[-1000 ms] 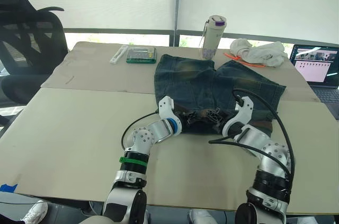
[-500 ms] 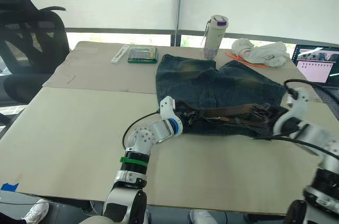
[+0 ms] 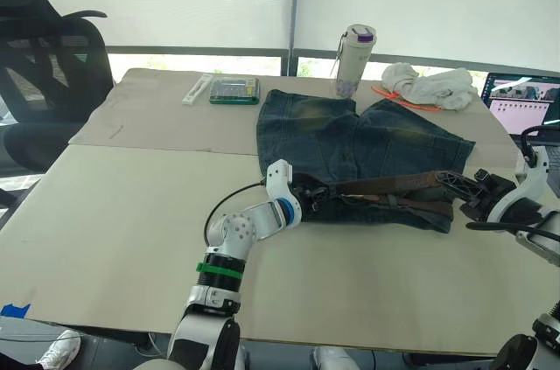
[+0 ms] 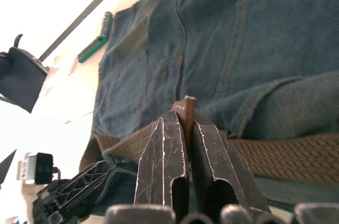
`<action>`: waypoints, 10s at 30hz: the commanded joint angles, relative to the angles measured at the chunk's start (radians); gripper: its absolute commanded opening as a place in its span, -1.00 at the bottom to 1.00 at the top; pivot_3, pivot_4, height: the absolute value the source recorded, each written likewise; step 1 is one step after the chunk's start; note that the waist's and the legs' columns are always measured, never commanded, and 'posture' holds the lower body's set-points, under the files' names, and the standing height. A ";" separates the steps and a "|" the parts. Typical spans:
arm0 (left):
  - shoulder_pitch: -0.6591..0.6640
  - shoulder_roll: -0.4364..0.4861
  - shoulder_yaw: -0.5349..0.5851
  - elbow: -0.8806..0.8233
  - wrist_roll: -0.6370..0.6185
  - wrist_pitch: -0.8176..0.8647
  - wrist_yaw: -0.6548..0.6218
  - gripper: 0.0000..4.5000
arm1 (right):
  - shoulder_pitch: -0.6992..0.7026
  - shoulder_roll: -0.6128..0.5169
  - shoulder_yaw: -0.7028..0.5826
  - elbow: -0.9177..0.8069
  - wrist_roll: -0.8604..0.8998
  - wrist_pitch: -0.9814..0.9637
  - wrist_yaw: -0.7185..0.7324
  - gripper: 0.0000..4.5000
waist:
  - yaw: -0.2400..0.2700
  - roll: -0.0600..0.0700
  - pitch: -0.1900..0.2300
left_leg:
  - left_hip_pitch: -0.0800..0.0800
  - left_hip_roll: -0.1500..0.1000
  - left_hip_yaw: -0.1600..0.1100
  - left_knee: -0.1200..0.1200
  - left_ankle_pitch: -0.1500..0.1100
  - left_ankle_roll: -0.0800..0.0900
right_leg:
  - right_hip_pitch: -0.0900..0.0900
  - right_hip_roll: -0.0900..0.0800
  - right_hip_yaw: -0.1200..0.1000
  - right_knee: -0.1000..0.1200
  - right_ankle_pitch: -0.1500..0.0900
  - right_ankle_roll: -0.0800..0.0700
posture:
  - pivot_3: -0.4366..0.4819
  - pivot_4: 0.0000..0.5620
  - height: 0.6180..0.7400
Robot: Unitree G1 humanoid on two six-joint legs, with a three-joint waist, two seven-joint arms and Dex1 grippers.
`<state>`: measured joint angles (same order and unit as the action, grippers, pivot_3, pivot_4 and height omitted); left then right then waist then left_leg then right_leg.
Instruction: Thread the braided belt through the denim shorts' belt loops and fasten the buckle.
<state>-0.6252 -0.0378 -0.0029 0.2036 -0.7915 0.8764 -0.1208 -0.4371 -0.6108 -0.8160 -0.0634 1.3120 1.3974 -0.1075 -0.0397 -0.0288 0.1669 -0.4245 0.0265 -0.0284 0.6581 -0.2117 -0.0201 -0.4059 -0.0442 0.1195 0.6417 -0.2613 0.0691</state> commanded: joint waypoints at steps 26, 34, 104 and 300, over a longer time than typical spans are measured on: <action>0.096 0.238 -0.057 -0.193 0.157 -0.227 -0.611 0.97 | 0.096 -0.014 0.121 -0.091 0.137 -0.195 -0.057 -1.00 | -0.002 0.002 0.000 | 0.000 0.002 0.001 0.000 0.000 0.001 | 0.000 0.001 0.000 -0.001 0.000 0.000 | -0.05 -0.47 0.96; 0.111 0.230 -0.055 -0.233 0.169 -0.232 -0.596 0.97 | 0.103 -0.034 0.152 -0.081 0.153 -0.222 -0.056 -1.00 | -0.003 0.002 0.000 | 0.000 0.002 0.001 0.000 0.000 0.001 | 0.000 0.001 0.001 0.000 0.000 0.000 | -0.05 -0.47 0.96; -0.008 0.384 0.038 0.197 0.235 -0.279 -1.072 -0.99 | 0.354 -0.294 0.227 -0.095 0.259 -0.346 0.162 -1.00 | -0.002 0.002 0.000 | 0.000 0.002 0.001 0.001 -0.001 0.001 | 0.001 0.001 0.000 0.001 0.000 0.000 | -0.05 -0.47 0.96; 0.235 0.468 -0.135 -0.211 0.423 -0.477 -0.910 0.99 | 0.106 0.137 0.826 -0.068 -1.072 -0.764 0.698 1.00 | -0.009 0.009 -0.004 | 0.011 0.003 0.002 -0.002 -0.001 0.001 | 0.009 0.001 0.001 0.001 -0.001 0.001 | -0.05 -0.47 0.96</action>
<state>-0.3851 0.4251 -0.1613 0.0537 -0.3358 0.3985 -1.0173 -0.3369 -0.4650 -0.0051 -0.1206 0.2544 0.6399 0.6001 -0.0487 -0.0197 0.1629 -0.4137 0.0294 -0.0269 0.6563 -0.2127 -0.0190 -0.3978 -0.0429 0.1206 0.6422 -0.2626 0.0696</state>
